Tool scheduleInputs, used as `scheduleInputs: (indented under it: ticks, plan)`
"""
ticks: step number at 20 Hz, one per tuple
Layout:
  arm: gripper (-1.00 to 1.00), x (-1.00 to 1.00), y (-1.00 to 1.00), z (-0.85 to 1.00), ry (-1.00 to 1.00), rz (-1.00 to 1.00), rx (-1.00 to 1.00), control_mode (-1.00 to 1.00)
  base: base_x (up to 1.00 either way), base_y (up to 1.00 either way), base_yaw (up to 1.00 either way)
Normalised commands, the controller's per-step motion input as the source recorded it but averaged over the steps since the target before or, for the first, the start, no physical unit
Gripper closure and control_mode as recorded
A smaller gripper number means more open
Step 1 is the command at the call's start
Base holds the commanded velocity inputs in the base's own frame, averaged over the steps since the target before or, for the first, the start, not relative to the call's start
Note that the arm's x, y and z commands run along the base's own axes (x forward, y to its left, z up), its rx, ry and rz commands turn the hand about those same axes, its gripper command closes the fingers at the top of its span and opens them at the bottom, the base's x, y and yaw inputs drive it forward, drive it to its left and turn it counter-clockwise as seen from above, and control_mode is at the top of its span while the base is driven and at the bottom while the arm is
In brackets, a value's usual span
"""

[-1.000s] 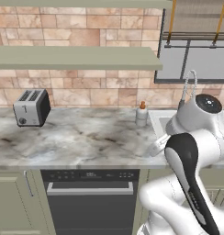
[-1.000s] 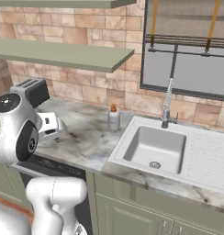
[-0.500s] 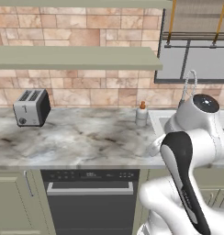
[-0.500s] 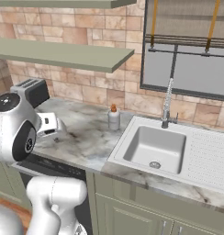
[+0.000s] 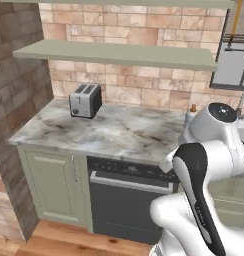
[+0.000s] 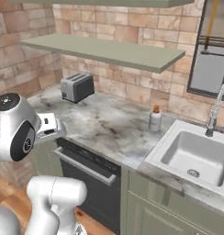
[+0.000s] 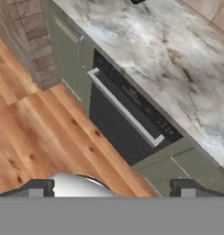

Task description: Restock the sink supplies by placing the sponge and soap dispenser on the counter and next to the sink. Make sure the soap dispenser is upright.

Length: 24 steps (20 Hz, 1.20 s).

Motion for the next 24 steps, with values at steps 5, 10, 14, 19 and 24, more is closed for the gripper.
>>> scheduleInputs:
  ticks: [5, 10, 14, 19, 24]
  plan:
    - [-1.00, 0.00, 0.00, 0.00, 0.00, 0.00, 0.00, 1.00, -0.52, 0.61, 0.62]
    - [-1.00, 0.00, 0.00, 0.00, 0.00, 0.00, 0.00, 1.00, -0.61, 0.50, 0.62]
    - [-1.00, 0.00, 0.00, 0.00, 0.00, 0.00, 0.00, 1.00, -0.63, 0.46, 0.64]
    - [-1.00, 0.00, 0.00, 0.00, 0.00, 0.00, 0.00, 1.00, -0.77, 0.34, 0.59]
    - [-1.00, 0.00, 0.00, 0.00, 0.00, 0.00, 0.00, 1.00, -0.93, 0.35, 0.55]
